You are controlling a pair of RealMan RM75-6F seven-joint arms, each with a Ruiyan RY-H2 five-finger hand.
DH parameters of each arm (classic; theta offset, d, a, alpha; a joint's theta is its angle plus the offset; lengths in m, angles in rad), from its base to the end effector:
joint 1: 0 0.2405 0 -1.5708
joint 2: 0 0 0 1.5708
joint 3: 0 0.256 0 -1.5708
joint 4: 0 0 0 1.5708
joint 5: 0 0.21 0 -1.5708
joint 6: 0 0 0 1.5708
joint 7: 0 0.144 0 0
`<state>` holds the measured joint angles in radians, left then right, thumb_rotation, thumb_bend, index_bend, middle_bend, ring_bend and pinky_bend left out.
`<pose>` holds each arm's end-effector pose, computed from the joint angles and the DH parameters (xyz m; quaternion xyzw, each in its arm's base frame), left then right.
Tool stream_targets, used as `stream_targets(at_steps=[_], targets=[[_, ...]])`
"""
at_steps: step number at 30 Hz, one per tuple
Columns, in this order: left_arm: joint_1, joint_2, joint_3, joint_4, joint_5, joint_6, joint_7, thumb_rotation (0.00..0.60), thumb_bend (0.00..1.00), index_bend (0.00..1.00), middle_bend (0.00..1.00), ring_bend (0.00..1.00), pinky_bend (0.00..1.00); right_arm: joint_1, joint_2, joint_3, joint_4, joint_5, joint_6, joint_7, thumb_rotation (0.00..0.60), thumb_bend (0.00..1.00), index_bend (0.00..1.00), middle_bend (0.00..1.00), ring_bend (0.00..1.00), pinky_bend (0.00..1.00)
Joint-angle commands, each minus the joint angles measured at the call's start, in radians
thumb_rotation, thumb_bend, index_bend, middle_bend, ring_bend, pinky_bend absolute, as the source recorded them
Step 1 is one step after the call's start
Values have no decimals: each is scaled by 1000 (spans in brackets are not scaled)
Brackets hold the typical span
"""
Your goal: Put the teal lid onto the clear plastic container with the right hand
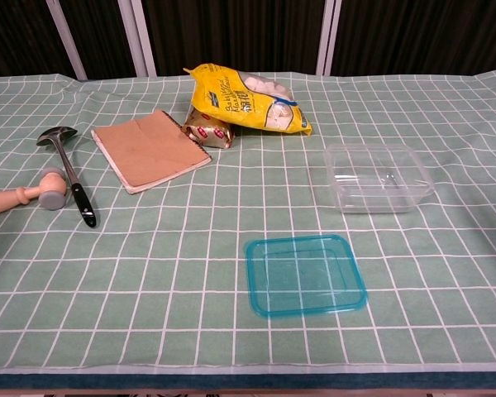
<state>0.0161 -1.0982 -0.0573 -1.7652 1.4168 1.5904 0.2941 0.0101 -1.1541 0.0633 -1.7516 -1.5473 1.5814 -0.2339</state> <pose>-0.3046 0.1490 0.1714 -0.5609 -0.3601 -0.3157 0.6753 -0.2807 -0.1595 0.1509 0.5827 -0.3517 0.3882 0.6214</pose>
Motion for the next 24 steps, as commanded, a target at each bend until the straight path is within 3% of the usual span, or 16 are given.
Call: stream_targets(at_steps=[1,7,13,17,24], targets=[[0,0,0,-1,2,1,0,600,321,76,0,0,0,2,12,-9,-7,-11,-9,20,600,231,0,0,0,0],[1,1,-2,-8,3,5,-5,600,321,76,0,0,0,18,78,-57,-56,-74,-63,106,600,216,0,0,0,0],[0,0,1,-11,2,0,2,600,321,76,0,0,0,98,260,-90,-216,-116,-215,128,600,216,0,0,0,0],[2,-2,3,-14,2,1,7,600,321,76,0,0,0,152,304,-75,-317,-70,-311,66,600,216,0,0,0,0],[3,-7,-4,-14,-11,6,24,600,321,76,0,0,0,217,248,-60,-477,119,-439,-187,600,216,0,0,0,0]])
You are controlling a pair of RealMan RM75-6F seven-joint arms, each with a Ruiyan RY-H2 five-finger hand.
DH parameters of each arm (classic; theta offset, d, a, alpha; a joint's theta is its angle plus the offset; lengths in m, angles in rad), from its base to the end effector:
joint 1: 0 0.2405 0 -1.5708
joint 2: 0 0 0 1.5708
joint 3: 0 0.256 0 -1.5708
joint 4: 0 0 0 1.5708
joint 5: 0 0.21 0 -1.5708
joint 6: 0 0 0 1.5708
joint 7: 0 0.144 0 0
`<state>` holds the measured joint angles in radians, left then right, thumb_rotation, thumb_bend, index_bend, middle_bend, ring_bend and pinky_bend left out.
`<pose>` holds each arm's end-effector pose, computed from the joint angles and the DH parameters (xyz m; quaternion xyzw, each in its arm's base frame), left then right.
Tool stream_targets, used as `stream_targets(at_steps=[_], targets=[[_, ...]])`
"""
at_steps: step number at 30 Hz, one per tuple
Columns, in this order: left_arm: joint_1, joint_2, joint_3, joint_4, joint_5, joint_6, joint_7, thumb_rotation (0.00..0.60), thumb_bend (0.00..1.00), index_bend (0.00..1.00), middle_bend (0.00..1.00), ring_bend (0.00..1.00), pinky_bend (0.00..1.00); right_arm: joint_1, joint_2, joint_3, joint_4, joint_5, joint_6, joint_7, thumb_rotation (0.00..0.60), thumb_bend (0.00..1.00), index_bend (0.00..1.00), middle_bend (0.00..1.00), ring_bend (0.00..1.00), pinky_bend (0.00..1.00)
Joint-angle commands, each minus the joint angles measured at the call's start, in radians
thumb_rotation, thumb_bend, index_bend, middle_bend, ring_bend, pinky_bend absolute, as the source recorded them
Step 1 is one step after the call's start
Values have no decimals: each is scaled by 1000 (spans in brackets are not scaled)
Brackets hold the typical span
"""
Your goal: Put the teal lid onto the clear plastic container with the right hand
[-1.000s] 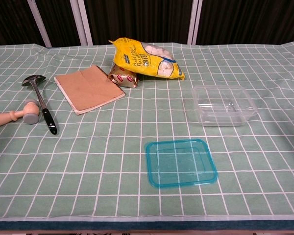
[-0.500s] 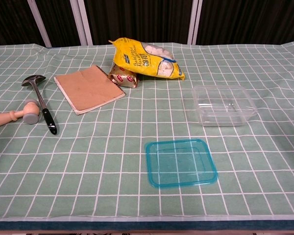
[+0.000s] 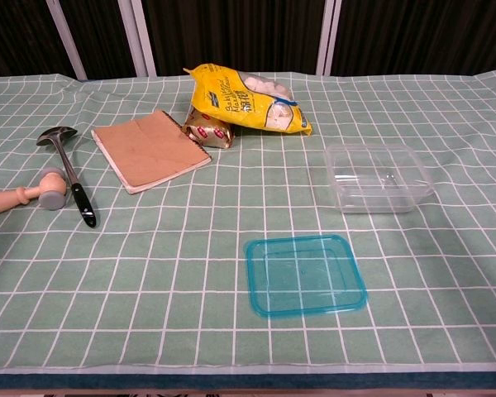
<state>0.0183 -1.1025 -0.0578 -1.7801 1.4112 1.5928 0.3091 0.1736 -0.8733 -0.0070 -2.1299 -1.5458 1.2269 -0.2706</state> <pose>-0.3024 0.1483 0.1696 -0.5582 -0.3634 -0.3147 0.6763 -0.2092 -0.1727 0.1486 0.7055 -0.4125 0.3367 0.4677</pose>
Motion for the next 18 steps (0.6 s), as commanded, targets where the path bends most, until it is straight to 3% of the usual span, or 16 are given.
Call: stream_targets(at_steps=[1,7,18], targets=[[1,-4,-4,0,-7,4,10,600,321,75,0,0,0,62,-42,12,-110,137,-95,-173,600,216,0,0,0,0],[-1,-1,-5,-6,-15,-4,8,600,321,75,0,0,0,145,-192,50,-126,294,-131,-355,600,216,0,37,0,0],[-2,2,-4,-10,-19,-9,6,600,321,75,0,0,0,250,-455,70,-27,493,-129,-494,600,216,0,74,0,0]])
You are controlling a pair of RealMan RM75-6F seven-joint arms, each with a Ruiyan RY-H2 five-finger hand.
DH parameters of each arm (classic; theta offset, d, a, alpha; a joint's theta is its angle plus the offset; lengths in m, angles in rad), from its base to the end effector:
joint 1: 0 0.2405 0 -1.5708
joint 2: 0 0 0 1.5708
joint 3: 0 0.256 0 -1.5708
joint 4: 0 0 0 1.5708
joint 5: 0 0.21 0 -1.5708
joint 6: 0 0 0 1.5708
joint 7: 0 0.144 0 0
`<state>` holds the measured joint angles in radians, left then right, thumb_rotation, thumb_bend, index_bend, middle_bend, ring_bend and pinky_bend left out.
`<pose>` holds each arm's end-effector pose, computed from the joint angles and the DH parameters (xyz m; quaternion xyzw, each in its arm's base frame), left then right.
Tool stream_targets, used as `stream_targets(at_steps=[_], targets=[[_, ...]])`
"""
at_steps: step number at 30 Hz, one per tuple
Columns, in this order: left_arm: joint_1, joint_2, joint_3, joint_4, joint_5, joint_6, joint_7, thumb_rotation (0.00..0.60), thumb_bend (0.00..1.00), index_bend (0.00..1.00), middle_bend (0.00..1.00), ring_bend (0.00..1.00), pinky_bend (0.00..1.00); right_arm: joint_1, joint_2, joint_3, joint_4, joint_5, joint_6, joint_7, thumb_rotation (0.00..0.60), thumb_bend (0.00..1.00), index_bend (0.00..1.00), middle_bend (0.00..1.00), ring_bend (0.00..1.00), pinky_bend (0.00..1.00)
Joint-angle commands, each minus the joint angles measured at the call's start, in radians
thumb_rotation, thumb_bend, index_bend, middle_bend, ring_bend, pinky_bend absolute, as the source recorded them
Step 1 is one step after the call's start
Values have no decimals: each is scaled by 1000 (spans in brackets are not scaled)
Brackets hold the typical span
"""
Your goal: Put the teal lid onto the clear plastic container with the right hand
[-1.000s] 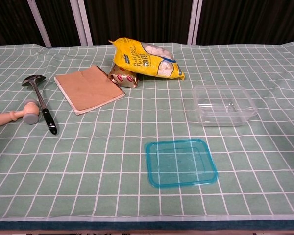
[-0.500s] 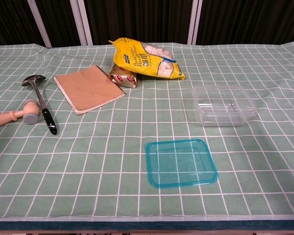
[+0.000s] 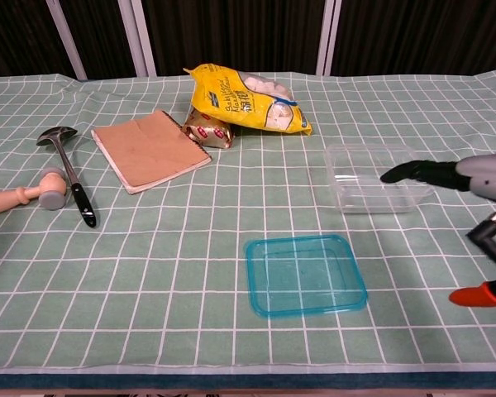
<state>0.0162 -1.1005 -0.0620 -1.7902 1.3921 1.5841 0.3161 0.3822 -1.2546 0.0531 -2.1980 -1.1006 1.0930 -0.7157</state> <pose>-0.3030 0.1495 0.1695 -0.5548 -0.3694 -0.3098 0.6780 -0.1491 -0.1974 0.0455 0.7439 -0.4545 0.3000 0.3872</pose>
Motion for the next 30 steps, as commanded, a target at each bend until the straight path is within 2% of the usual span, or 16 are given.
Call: stream_targets(at_steps=[1,7,14,30], targets=[[0,0,0,0,0,0,-1,600,321,75,0,0,0,47,-87,11,47,53,7,-56,600,216,0,78,0,0],[-2,1,1,0,-3,-6,0,600,321,75,0,0,0,95,-199,22,103,105,26,-100,600,216,0,90,0,0],[-3,3,2,-2,-8,-11,-3,600,321,74,0,0,0,160,-288,58,155,180,39,-140,600,216,0,101,0,0],[-5,9,3,-9,-17,-21,-4,600,321,72,0,0,0,268,-392,83,259,358,42,-158,600,216,0,118,0,0]])
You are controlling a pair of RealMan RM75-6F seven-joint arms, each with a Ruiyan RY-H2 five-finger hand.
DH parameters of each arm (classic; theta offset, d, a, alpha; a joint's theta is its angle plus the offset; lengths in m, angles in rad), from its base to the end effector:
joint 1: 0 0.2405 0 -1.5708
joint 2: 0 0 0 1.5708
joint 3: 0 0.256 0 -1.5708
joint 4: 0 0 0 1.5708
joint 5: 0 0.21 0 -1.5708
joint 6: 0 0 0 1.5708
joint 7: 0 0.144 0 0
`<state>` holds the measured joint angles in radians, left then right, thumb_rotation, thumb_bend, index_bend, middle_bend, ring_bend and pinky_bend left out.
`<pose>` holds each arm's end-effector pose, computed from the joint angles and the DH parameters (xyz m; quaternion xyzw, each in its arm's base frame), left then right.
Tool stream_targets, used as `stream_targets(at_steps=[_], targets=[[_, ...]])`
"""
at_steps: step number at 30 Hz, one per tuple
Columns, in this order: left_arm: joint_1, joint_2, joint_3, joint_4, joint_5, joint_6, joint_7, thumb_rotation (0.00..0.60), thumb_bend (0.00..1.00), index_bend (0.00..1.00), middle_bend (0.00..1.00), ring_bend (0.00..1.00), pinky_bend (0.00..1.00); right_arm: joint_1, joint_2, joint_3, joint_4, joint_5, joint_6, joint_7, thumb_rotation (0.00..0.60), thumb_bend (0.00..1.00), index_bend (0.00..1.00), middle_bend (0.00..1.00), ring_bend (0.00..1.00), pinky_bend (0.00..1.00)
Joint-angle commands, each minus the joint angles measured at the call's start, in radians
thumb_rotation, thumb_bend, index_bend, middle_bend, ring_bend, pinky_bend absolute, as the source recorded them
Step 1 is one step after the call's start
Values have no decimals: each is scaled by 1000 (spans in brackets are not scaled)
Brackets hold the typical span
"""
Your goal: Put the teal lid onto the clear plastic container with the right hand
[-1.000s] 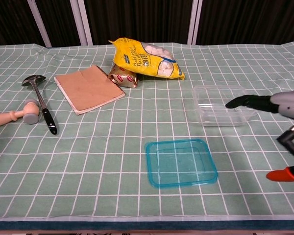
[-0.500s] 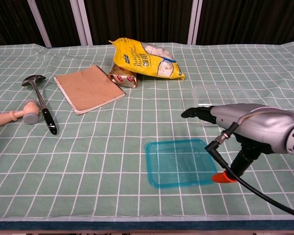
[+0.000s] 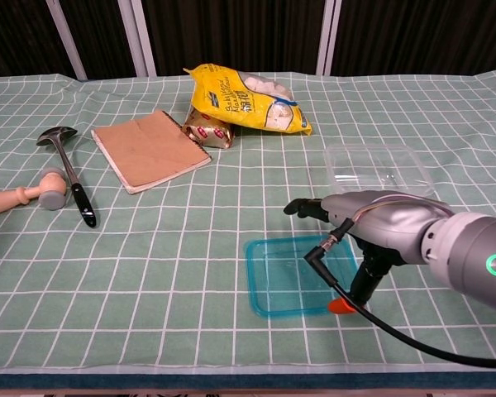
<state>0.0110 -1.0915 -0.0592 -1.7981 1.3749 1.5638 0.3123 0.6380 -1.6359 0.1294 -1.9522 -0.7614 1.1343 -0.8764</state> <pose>-0.3046 0.1502 0.1689 -0.5564 -0.3792 -0.3030 0.6744 -0.1052 -0.2352 -0.0473 0.7604 -0.4595 0.2770 0.3659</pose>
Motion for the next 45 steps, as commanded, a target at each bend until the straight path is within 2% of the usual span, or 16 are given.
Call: stream_targets(at_steps=[1,14,45], targets=[[0,1,0,-1,-1,-1,-1,600,321,72,0,0,0,16,-13,7,16,24,1,3,600,216,0,118,0,0],[-2,4,0,-3,-7,-4,-2,600,321,71,0,0,0,71,-50,-3,44,90,26,-11,600,216,0,118,0,0],[-3,5,-1,-4,-12,-3,0,600,321,70,0,0,0,118,-95,-31,92,97,49,28,600,216,0,150,0,0]])
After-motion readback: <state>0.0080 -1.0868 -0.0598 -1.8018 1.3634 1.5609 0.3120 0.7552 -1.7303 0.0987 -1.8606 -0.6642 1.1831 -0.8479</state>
